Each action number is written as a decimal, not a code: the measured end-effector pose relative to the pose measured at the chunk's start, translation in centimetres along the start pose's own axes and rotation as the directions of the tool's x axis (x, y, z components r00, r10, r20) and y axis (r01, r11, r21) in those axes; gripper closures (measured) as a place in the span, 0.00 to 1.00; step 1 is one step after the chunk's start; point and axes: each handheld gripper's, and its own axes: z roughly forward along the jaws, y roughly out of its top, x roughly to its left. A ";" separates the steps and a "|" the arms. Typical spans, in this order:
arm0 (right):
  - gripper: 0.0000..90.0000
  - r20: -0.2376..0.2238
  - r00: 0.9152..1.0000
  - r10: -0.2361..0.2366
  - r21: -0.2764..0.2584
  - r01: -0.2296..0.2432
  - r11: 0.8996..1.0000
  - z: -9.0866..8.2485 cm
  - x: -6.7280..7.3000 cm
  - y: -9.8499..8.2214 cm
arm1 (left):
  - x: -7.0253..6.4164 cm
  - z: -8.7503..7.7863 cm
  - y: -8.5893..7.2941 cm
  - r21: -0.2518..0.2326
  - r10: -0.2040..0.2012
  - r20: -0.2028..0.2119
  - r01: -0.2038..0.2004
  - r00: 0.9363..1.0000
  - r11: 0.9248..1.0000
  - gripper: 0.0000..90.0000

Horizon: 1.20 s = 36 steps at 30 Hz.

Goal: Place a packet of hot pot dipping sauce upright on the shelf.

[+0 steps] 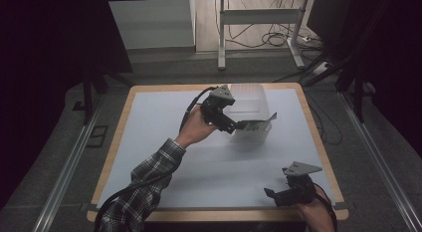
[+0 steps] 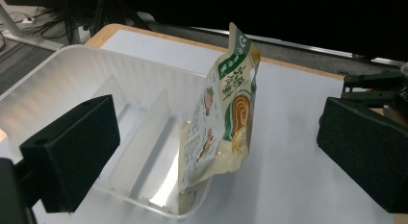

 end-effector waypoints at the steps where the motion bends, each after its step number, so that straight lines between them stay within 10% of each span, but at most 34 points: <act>1: 0.00 0.000 1.000 0.000 0.001 0.000 1.000 0.0 0.0 0.0 | 0.1 -0.1 -0.2 0.002 0.004 -0.003 -0.004 1.000 1.000 0.01; 36: 0.01 0.003 1.000 0.000 0.010 0.000 1.000 0.2 0.1 0.0 | 1.0 -3.2 -3.9 0.015 -0.040 -0.074 0.041 0.996 0.999 0.00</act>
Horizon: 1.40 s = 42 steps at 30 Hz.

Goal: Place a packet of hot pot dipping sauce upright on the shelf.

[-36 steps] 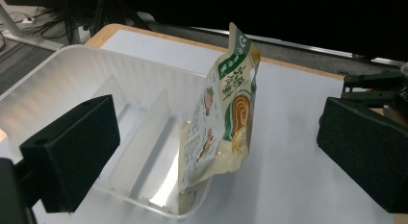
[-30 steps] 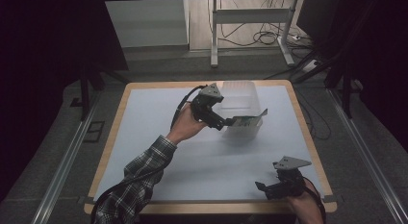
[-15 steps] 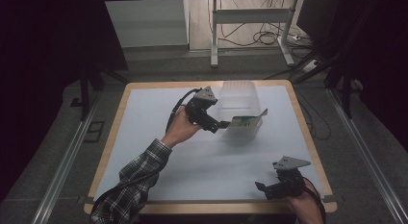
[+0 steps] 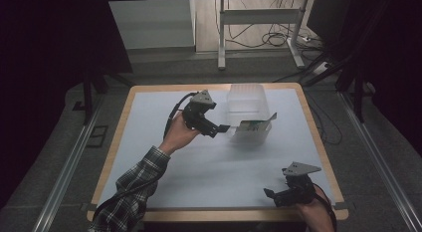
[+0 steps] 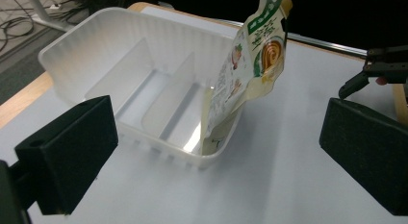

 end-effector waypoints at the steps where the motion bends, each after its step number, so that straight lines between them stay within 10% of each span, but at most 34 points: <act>1: 0.01 0.000 1.000 0.000 0.000 0.000 1.000 0.0 0.0 0.0 | 0.1 -0.2 -0.1 0.000 -0.003 -0.005 0.003 1.000 1.000 0.00; 42: 0.00 -0.002 1.000 0.001 0.000 -0.001 1.000 0.0 0.1 0.0 | 0.1 -6.2 -6.8 -0.029 -0.080 -0.106 0.078 0.991 0.997 0.00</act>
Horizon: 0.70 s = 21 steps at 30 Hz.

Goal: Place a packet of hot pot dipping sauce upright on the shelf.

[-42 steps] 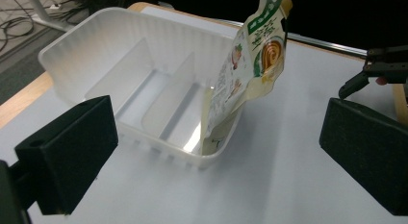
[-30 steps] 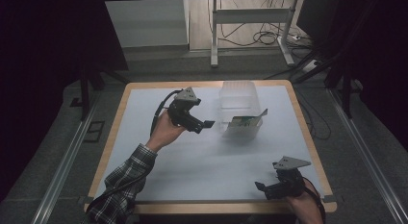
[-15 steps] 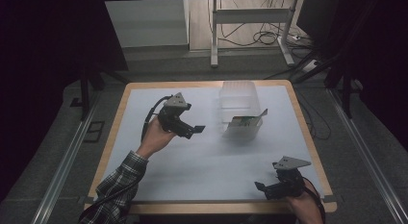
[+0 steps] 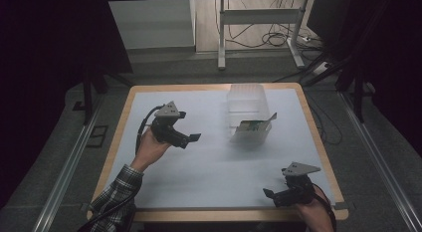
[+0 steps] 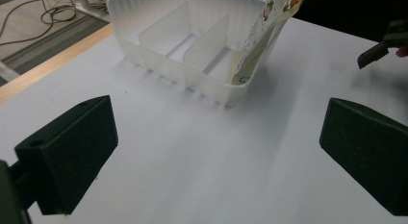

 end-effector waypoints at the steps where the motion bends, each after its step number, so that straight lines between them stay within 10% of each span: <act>1: 0.00 0.000 1.000 -0.001 0.001 0.001 1.000 0.0 0.0 0.0 | 0.0 -0.1 -0.2 0.001 -0.003 -0.001 0.003 1.000 1.000 0.00; 21: 0.00 0.002 1.000 -0.003 0.008 0.003 1.000 0.1 0.1 0.0 | -0.8 -3.7 -4.6 0.014 -0.041 -0.076 0.042 0.996 0.999 0.00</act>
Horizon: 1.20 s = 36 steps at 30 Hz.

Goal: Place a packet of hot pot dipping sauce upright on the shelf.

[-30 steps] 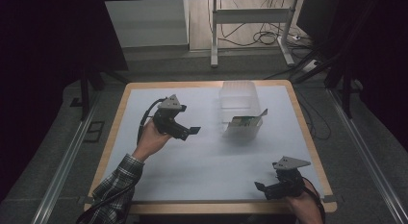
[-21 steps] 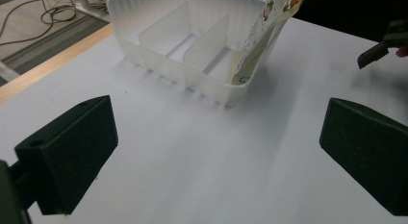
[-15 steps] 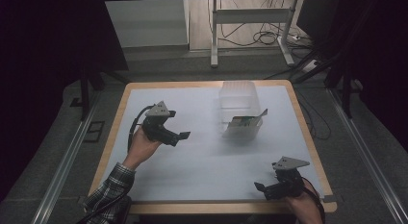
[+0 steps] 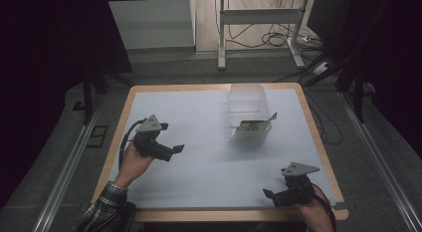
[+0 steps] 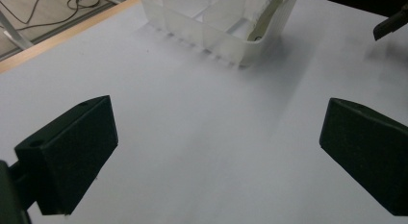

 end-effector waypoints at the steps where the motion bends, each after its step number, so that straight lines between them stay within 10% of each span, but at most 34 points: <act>1: 0.00 0.000 1.000 0.000 0.000 0.000 1.000 0.0 0.0 0.0 | -0.1 -0.2 -0.2 0.000 -0.001 -0.004 0.001 1.000 1.000 0.00; 36: 0.00 0.000 1.000 0.005 0.011 -0.005 1.000 0.1 0.1 0.0 | -2.2 -4.3 -8.8 0.006 -0.081 -0.157 0.083 0.984 0.997 0.00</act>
